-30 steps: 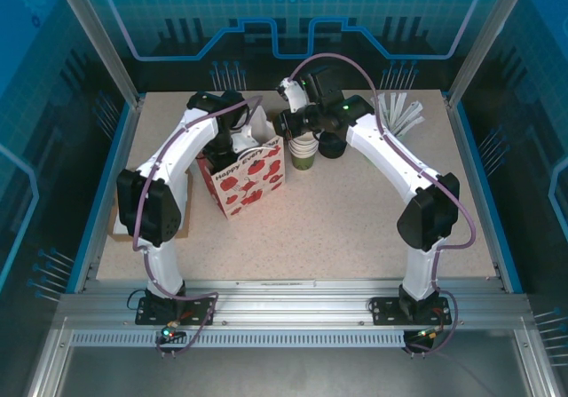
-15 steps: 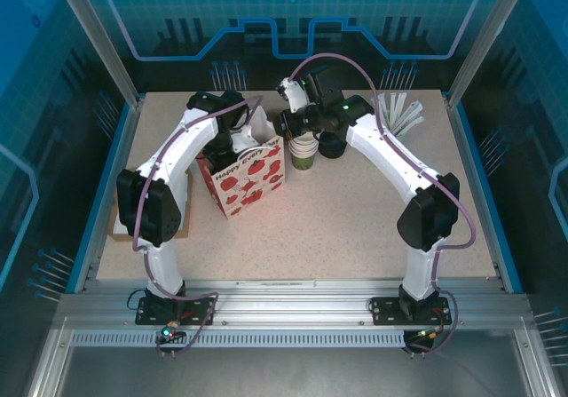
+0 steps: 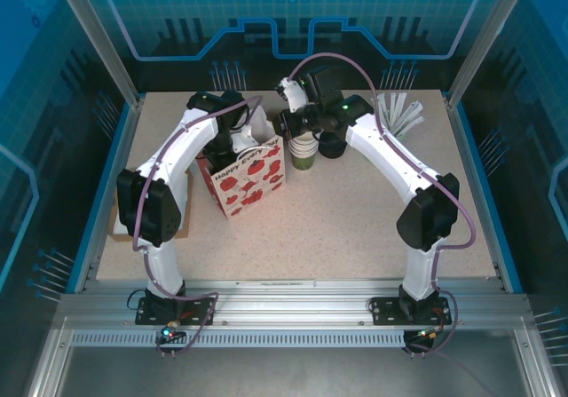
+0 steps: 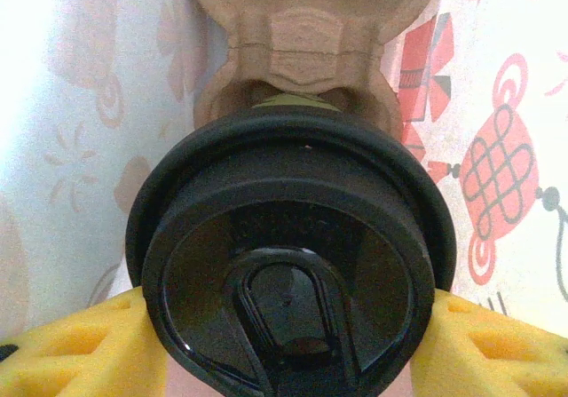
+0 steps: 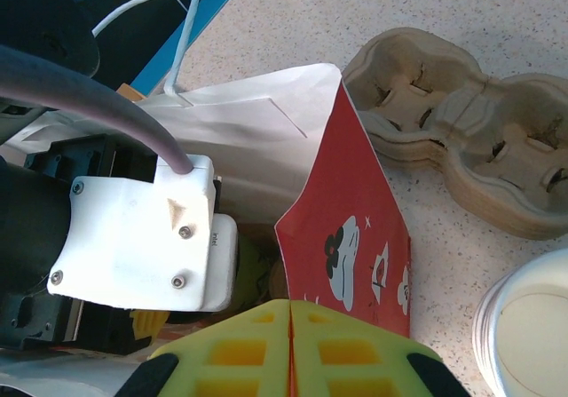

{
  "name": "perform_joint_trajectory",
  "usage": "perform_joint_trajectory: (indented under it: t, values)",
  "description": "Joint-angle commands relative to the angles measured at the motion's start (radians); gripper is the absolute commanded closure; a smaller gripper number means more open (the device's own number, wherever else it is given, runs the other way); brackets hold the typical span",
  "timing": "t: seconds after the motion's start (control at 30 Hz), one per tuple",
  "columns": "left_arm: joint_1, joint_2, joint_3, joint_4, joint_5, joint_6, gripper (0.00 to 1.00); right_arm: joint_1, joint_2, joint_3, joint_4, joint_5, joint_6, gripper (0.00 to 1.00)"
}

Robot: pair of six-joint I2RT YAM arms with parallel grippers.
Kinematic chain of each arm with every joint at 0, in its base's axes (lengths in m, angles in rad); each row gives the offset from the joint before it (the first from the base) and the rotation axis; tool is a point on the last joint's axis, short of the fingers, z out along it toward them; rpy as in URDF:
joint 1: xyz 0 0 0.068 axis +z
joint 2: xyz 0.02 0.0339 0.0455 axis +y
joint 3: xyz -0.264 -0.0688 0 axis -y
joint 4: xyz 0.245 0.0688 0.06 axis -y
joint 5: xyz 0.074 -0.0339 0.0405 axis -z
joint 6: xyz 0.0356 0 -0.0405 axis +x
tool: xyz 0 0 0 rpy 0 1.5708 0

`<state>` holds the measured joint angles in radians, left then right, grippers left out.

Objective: Pack the takeout coffee

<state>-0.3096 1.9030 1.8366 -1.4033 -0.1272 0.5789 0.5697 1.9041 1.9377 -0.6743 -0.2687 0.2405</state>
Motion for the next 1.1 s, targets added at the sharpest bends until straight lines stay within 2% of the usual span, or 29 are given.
perform_joint_trajectory:
  t: [0.0,1.07]
  values:
    - [0.007,-0.018,0.007,-0.009,0.012,0.015,0.50,0.014,0.012,0.033,-0.022,-0.002,-0.020,0.91]
    - [0.016,0.034,-0.011,0.031,0.029,0.018,0.50,0.017,0.019,0.035,-0.024,-0.002,-0.016,0.91]
